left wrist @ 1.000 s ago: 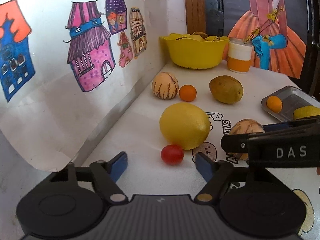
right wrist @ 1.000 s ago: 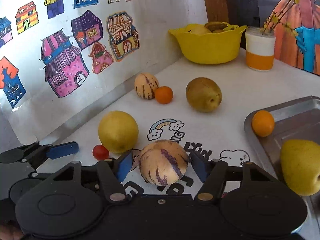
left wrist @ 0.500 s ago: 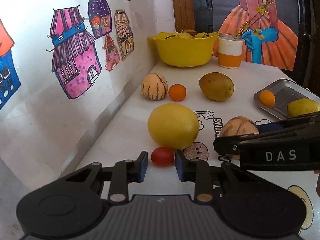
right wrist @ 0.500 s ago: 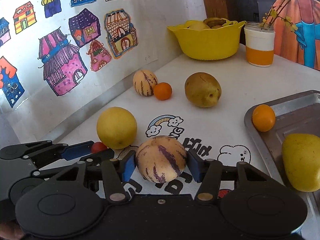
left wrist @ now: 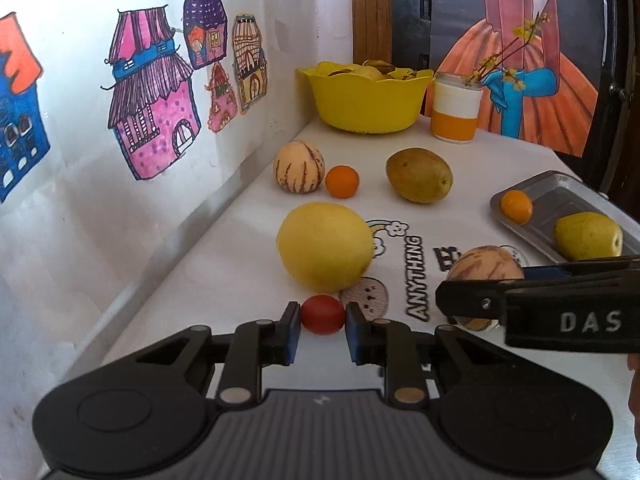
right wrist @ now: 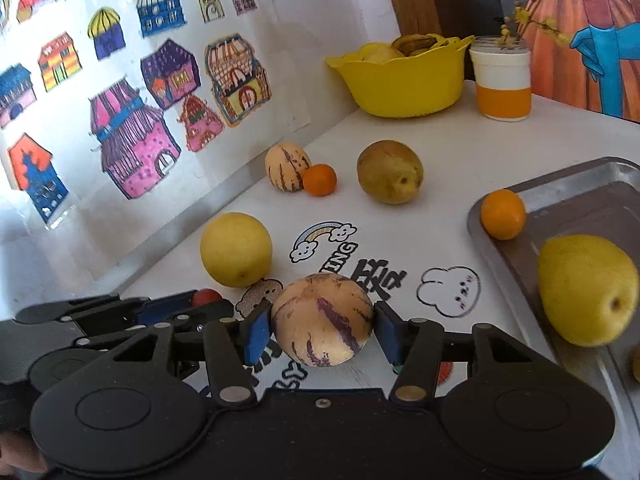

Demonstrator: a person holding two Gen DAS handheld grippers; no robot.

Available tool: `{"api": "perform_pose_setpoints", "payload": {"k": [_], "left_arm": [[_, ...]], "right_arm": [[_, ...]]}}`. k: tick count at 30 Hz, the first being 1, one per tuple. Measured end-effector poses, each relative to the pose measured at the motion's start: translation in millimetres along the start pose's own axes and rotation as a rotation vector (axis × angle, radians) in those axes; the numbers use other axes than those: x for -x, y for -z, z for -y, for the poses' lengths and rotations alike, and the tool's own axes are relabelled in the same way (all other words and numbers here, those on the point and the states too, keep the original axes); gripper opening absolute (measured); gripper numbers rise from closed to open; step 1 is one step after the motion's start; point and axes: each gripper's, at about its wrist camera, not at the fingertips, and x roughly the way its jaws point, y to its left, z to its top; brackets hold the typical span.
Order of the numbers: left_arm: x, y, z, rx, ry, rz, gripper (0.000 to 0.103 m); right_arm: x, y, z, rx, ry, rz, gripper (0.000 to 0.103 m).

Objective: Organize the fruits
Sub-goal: 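Carry the tomato and pepino onto the tray while both tools open to release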

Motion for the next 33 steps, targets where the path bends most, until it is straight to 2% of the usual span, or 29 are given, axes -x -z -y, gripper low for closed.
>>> {"api": "perform_pose_setpoints", "payload": {"k": [6, 11, 16, 19, 21, 24, 33], "left_arm": [[10, -2, 22, 0.009, 0.038, 0.010, 0.026], [13, -12, 55, -0.006, 0.113, 0.042, 0.026], [14, -18, 93, -0.027, 0.201, 0.047, 0.026], [16, -18, 119, -0.056, 0.244, 0.050, 0.026], [19, -17, 135, -0.072, 0.272, 0.050, 0.026], [20, -15, 155, -0.089, 0.308, 0.040, 0.026], [21, -3, 194, -0.159, 0.350, 0.001, 0.026]], "right_arm": [[39, 0, 14, -0.016, -0.008, 0.070, 0.056], [73, -2, 42, -0.065, 0.025, 0.137, 0.056], [106, 0, 80, -0.107, 0.107, 0.207, 0.056], [124, 6, 100, -0.102, 0.190, 0.236, 0.056], [130, 12, 112, -0.094, 0.254, 0.242, 0.056], [137, 22, 131, -0.125, 0.299, 0.234, 0.056], [138, 43, 155, -0.178, 0.323, 0.199, 0.056]]}}
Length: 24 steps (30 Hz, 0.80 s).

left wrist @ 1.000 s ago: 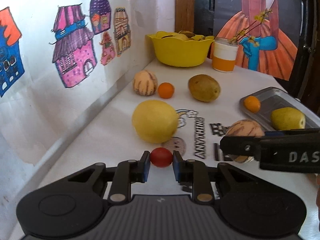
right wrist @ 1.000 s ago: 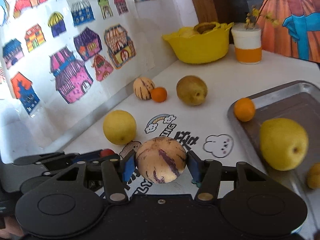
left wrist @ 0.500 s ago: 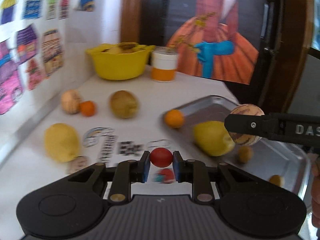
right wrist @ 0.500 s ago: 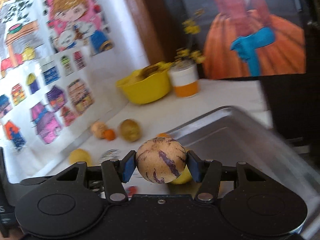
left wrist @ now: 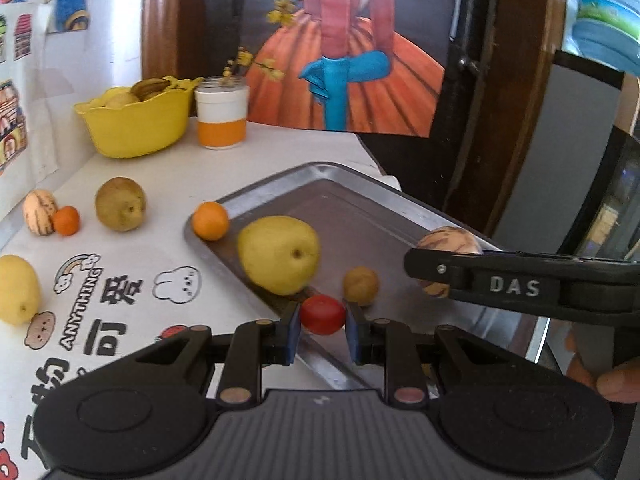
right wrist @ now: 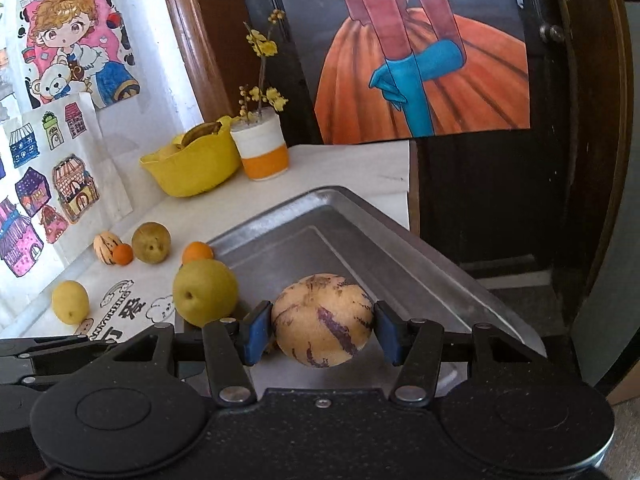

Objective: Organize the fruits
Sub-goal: 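Carry the tomato and pepino onto the tray while both tools open to release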

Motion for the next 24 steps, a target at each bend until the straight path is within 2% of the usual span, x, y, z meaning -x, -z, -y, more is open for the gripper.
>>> {"api": "perform_pose_setpoints", "payload": {"k": [20, 24], "left_arm": [[-6, 2, 19, -0.058, 0.003, -0.040, 0.026], [-4, 3, 21, -0.068, 0.009, -0.038, 0.030]], "right_arm": [[-1, 6, 6, -0.023, -0.009, -0.021, 0.057], [5, 4, 4, -0.020, -0.012, -0.011, 0.058]]}}
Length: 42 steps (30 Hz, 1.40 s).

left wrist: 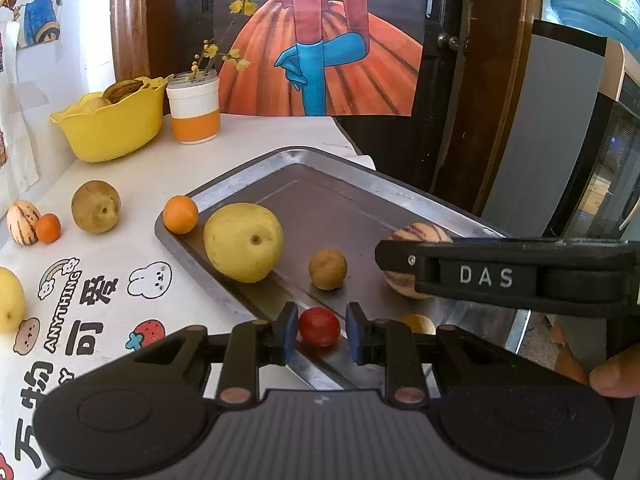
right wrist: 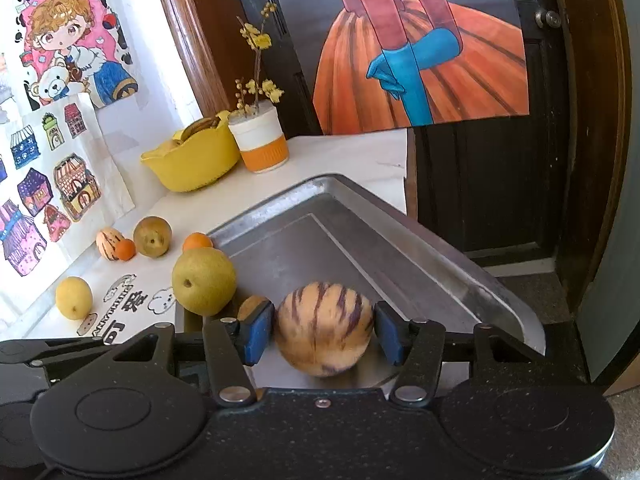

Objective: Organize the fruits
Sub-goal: 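Carry the tomato and pepino onto the tray while both tools open to release, then withdraw both open tools from the tray toward the remaining fruits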

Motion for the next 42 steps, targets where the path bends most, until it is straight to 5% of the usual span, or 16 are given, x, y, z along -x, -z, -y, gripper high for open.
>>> {"api": "perform_pose_setpoints", "payload": {"k": [4, 7, 17, 20, 42], "left_arm": [[6, 1, -3, 0.014, 0.010, 0.014, 0.037], [15, 3, -8, 0.032, 0.001, 0.038, 0.055], [58, 16, -45, 0.138, -0.084, 0.128, 0.090], [72, 22, -60, 0.177, -0.121, 0.152, 0.101], [175, 83, -148, 0.450, -0.380, 0.228, 0.102]], "right_arm": [[8, -4, -5, 0.018, 0.006, 0.020, 0.062], [13, -6, -9, 0.027, 0.011, 0.036, 0.067], [33, -7, -36, 0.095, 0.043, 0.099, 0.099], [38, -4, -47, 0.108, 0.046, 0.110, 0.102], [81, 48, -166, 0.330, -0.161, 0.001, 0.102]]}}
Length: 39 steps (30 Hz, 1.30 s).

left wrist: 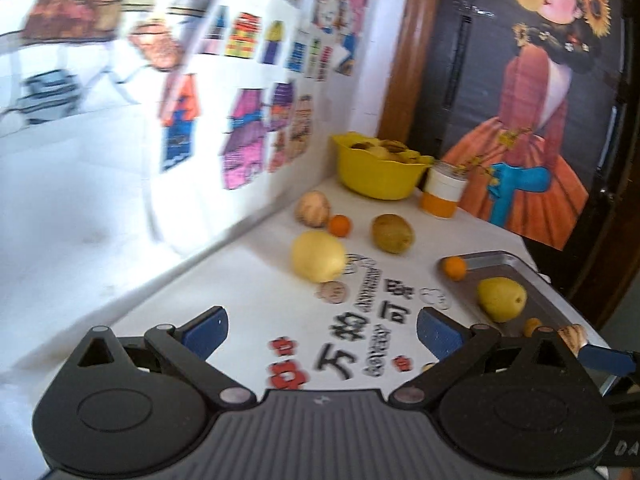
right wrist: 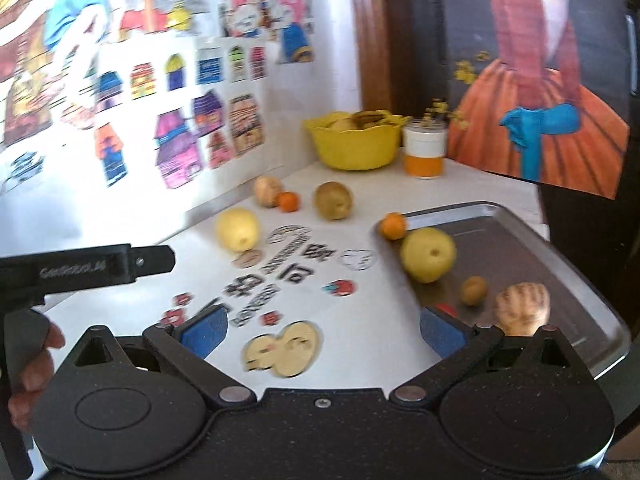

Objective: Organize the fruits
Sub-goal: 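Withdraw both open tools from the tray toward the remaining fruits, then grasp the yellow lemon with the left tool while the right tool grasps the brown pear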

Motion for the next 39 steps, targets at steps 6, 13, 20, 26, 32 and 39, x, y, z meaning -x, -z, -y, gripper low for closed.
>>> {"api": "perform_pose_setpoints", "payload": {"k": [6, 13, 20, 26, 32, 39], "left_arm": [[12, -3, -21, 0.014, -0.037, 0.005, 0.102], [10, -13, -32, -0.017, -0.058, 0.006, 0.102], [-14, -27, -28, -0.088, -0.064, -0.003, 0.102], [-45, -33, -19, -0.135, -0.050, -0.037, 0.102], [-80, -41, -5, -0.172, -0.027, -0.067, 0.102], [-126, -45, 6, -0.183, -0.023, -0.122, 0.102]], "right_arm": [[11, -5, -25, 0.074, -0.038, 0.019, 0.102], [7, -27, -34, 0.108, -0.077, 0.043, 0.102], [-23, -69, -25, 0.080, -0.093, 0.043, 0.102], [-68, -97, -15, 0.044, -0.108, 0.008, 0.102], [-121, -119, -3, 0.070, -0.102, -0.052, 0.102], [-187, -139, 17, 0.103, -0.075, -0.102, 0.102]]}}
